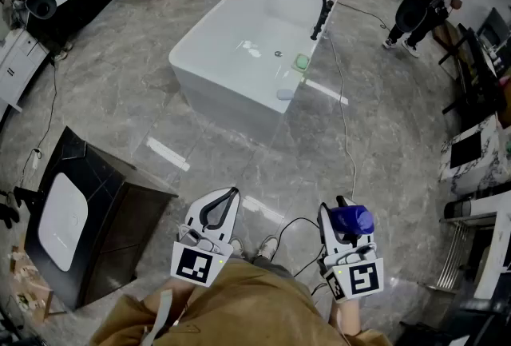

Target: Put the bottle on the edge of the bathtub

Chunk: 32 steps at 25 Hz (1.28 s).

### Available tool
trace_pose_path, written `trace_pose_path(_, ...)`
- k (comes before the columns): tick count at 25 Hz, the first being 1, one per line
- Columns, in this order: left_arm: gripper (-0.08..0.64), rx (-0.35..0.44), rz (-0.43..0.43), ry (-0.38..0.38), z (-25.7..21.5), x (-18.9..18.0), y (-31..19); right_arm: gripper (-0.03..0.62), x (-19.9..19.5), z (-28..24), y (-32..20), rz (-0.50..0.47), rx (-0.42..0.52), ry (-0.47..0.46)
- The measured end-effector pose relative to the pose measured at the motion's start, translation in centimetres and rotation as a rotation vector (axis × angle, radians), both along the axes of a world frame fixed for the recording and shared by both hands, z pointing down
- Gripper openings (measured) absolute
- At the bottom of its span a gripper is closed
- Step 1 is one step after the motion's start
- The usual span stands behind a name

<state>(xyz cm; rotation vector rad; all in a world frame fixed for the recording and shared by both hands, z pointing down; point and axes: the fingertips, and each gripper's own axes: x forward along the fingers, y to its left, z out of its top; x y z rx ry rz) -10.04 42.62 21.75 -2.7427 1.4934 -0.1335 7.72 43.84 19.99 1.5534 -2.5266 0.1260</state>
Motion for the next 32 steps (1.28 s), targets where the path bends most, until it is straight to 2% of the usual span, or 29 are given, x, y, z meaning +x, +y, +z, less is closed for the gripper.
trace_pose_path(2,0.011,-0.001,-0.002,0.031,-0.8,0.7,0.7,0.140,0.4,-0.2,0.3,-0.013,-0.004,0.003)
trace_pose_path(6,0.011,-0.019,0.001,0.040,-1.2,1.8,1.1,0.140,1.0,-0.7,0.3,-0.018,0.005,0.002)
trace_pose_path(13,0.011,0.011,-0.024,0.043,-1.7,0.5,0.5,0.140,0.4,-1.1,0.2,-0.010,0.023,0.023)
trace_pose_path(18,0.011,0.034,-0.012,0.059,-2.2,-0.3,0.2,0.140,-0.3,-1.2,0.2,0.015,0.017,0.001)
trace_pose_path(26,0.011,0.024,0.013,0.058,-1.1,-3.1,0.3,0.140,-3.1,-1.1,0.1,0.032,0.034,0.022)
trace_pose_path(32,0.011,0.009,0.045,0.067,-0.2,-3.1,0.4,0.140,-4.1,-0.5,0.5,0.031,0.020,0.027)
